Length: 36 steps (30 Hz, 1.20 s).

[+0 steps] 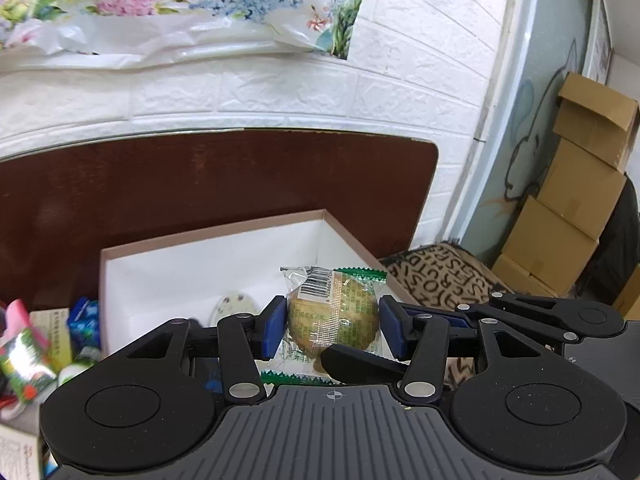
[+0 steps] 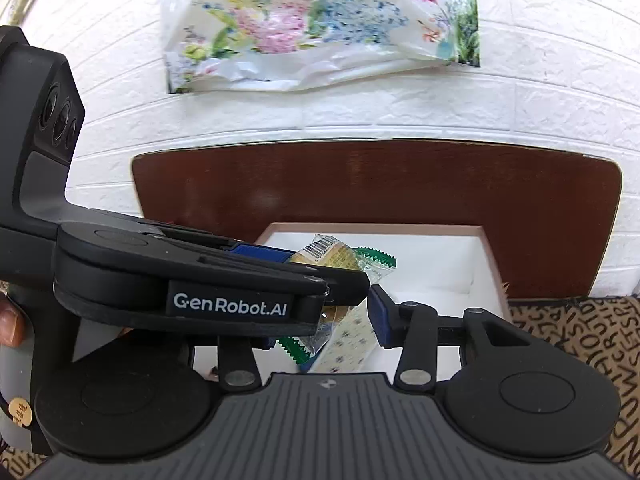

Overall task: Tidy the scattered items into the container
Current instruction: 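Carry the packaged snack with the left tool over the box, then open the left tool to drop the packaged snack into the box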

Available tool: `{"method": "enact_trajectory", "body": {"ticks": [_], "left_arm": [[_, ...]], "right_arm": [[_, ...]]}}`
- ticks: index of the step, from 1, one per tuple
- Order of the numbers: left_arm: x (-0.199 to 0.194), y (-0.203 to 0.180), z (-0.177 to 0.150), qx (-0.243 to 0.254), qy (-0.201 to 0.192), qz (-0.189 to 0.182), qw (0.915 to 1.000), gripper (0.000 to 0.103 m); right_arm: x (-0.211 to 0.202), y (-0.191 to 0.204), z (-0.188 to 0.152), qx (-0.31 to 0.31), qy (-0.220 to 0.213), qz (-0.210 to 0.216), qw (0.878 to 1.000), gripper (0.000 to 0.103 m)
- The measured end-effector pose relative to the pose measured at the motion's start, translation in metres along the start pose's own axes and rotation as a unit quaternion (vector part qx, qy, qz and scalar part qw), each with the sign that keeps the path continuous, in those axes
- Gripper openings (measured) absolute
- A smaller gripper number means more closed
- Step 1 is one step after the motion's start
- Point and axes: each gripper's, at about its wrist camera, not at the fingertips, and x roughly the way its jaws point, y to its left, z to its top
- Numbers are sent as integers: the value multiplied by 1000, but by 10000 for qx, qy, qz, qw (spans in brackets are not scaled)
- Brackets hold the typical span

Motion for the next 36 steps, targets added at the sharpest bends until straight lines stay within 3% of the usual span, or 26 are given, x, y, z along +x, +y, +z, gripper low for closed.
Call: {"method": "enact_trajectory", "body": {"ticks": [10, 21, 32, 36], "left_arm": [[72, 14, 26, -252, 274, -191, 9991, 53], [149, 39, 30, -430, 675, -232, 9965, 53], [200, 67, 24, -881, 1183, -221, 9888, 58], [214, 70, 22, -954, 1301, -180, 9867, 65]], "right_arm": [[54, -36, 15, -254, 480, -314, 9980, 49], [122, -73, 14, -211, 1078, -422, 9931, 48], [173, -74, 11, -753, 1659, -645, 9812, 48], [183, -73, 8, -872, 1757, -685, 9782, 48]]}}
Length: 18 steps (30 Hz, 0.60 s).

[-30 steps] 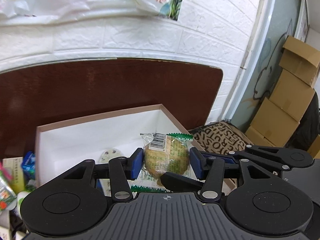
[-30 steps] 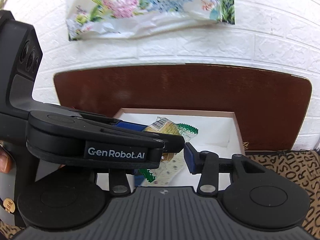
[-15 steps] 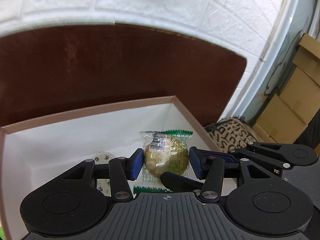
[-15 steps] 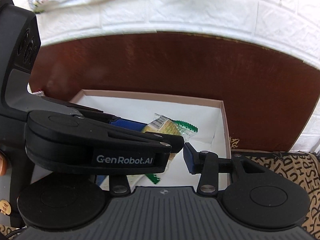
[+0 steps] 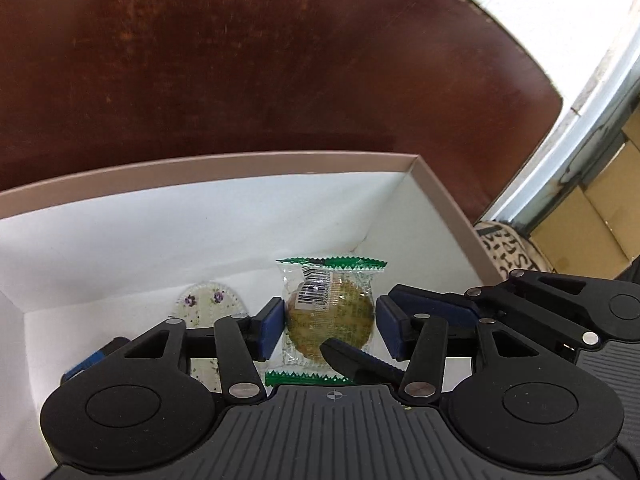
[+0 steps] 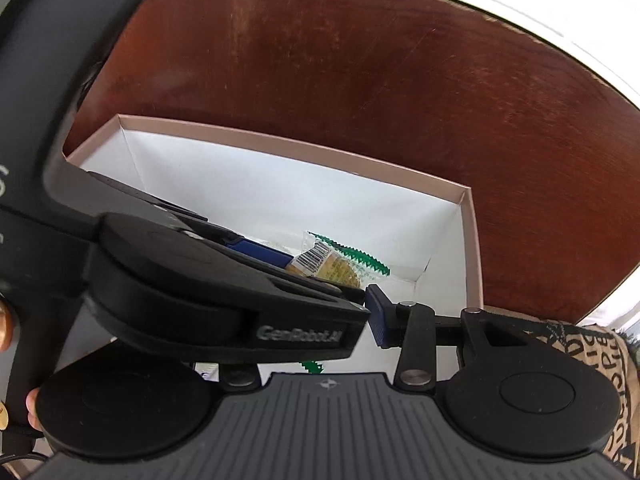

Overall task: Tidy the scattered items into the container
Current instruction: 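Open the left tool to drop the packaged snack into the box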

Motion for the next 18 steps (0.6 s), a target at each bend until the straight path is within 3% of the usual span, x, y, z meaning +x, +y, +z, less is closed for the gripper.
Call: {"method": "enact_trajectory", "body": {"ticks": [2, 3, 5, 7, 9, 13, 18], "left_arm": [[3, 0, 1, -1, 10, 50, 10000, 70], [4, 1, 1, -22, 49, 64, 10000, 83], [3, 5, 1, -137, 96, 104, 9998, 93], [-1, 11, 0, -262, 120, -45, 9996, 93], [-4, 15, 0, -378, 228, -90, 9990, 98], [-13, 12, -4, -386, 219, 32, 9990, 98], [-20, 0, -9, -50, 69, 341, 9994, 99]], "right_arm": [[3, 0, -1, -7, 21, -51, 10000, 49], [3, 0, -1, -2, 40, -70, 10000, 55], [2, -1, -3, 59, 41, -221, 9997, 69], [-2, -4, -5, 159, -51, -270, 9995, 83], [-8, -7, -7, 283, -161, -155, 9994, 88], [-16, -5, -10, 295, -243, -101, 9992, 100], [-23, 0, -15, 301, -227, -83, 9993, 102]]}}
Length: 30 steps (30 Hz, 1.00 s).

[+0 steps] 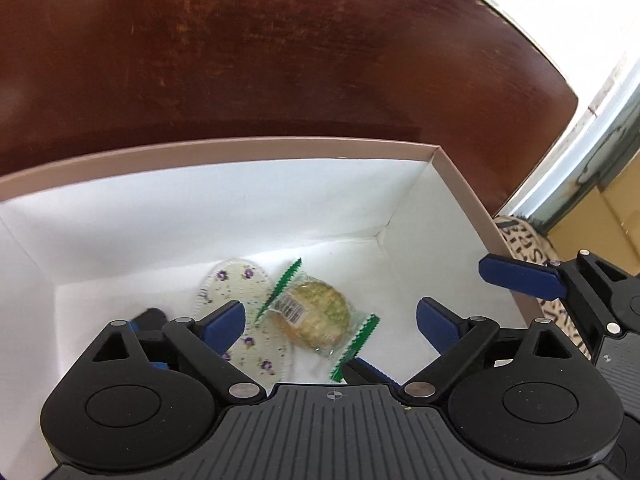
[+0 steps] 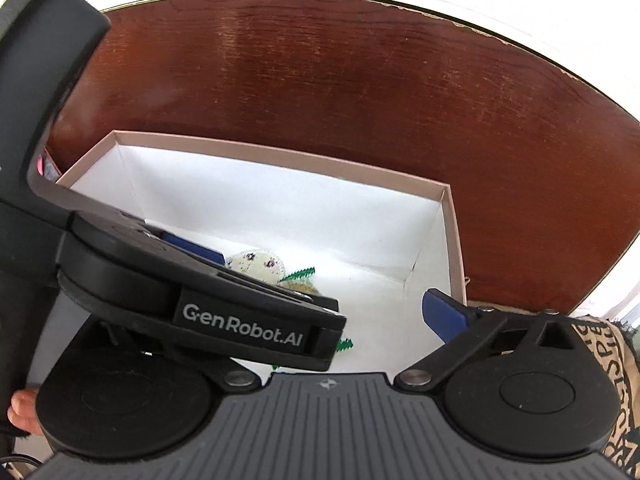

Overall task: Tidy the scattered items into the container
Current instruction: 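Open the left tool to drop the packaged snack into the box, then move the left tool back to the pile toward the clear adhesive hook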

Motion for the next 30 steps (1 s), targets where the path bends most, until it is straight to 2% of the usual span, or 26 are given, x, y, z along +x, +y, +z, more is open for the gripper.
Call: {"method": "enact_trajectory", "body": {"ticks": [9, 30], "left_arm": [[-27, -14, -11, 400, -218, 179, 9988, 99], [-105, -36, -42, 526, -783, 313, 9950, 99]], "right_arm": [[-6, 5, -8, 113, 53, 30, 9999, 102], [-82, 28, -12, 208, -365, 24, 9991, 103]]}}
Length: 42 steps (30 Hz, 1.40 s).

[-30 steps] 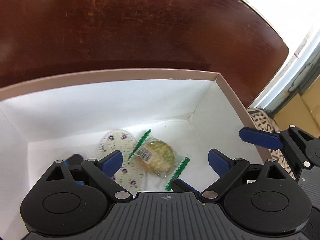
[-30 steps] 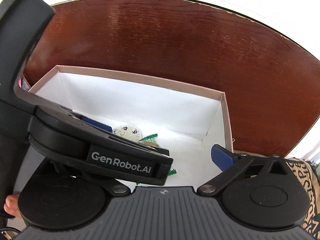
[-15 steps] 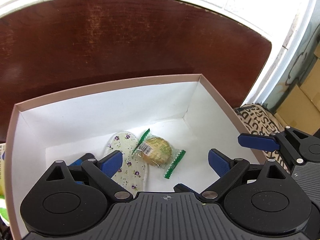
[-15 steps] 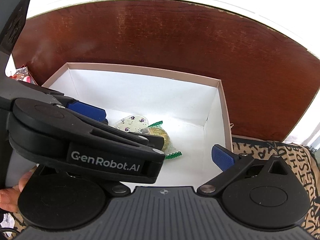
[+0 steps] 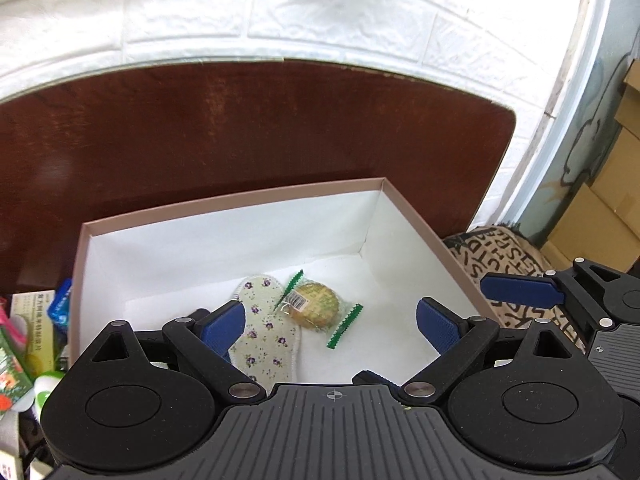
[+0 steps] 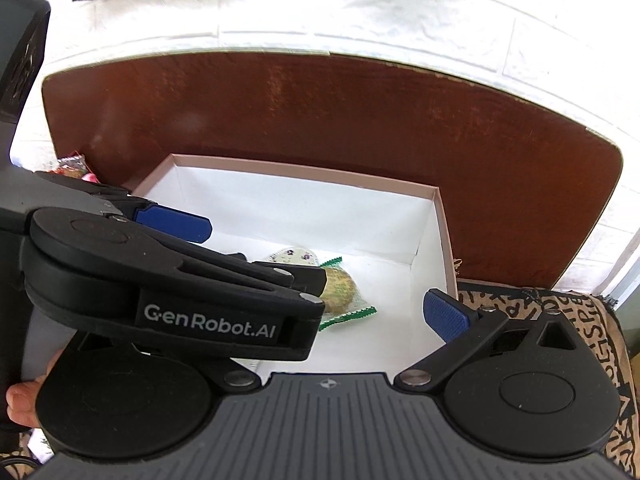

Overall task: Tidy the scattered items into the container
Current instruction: 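Move the left tool back to the pile toward the clear adhesive hook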

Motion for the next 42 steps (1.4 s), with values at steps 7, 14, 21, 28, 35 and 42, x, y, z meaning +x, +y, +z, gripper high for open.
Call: {"method": "enact_trajectory", "body": {"ticks": [7, 14, 21, 28, 35, 42], "left_arm": [[-46, -4, -20, 110, -425, 52, 9990, 99], [-106, 1, -53, 237, -1052, 200, 9940, 103], [-165, 11, -101, 129, -1670, 447, 9849, 103], [-195, 30, -163, -333, -1790, 542, 9818, 103], [-216, 48, -222, -613, -1858, 1074, 9748, 103], [-229, 63, -260, -422, -1826, 1449, 9715, 103]], "right_arm": [[-36, 24, -12, -138, -330, 45, 9994, 103], [-81, 63, -33, -463, -827, 209, 9953, 103], [-119, 105, -64, -626, -1341, 458, 9879, 103], [-133, 144, -104, -647, -1492, 804, 9834, 103], [-132, 188, -141, -861, -1441, 1060, 9801, 103], [-127, 223, -171, -889, -1402, 1164, 9792, 103]]}}
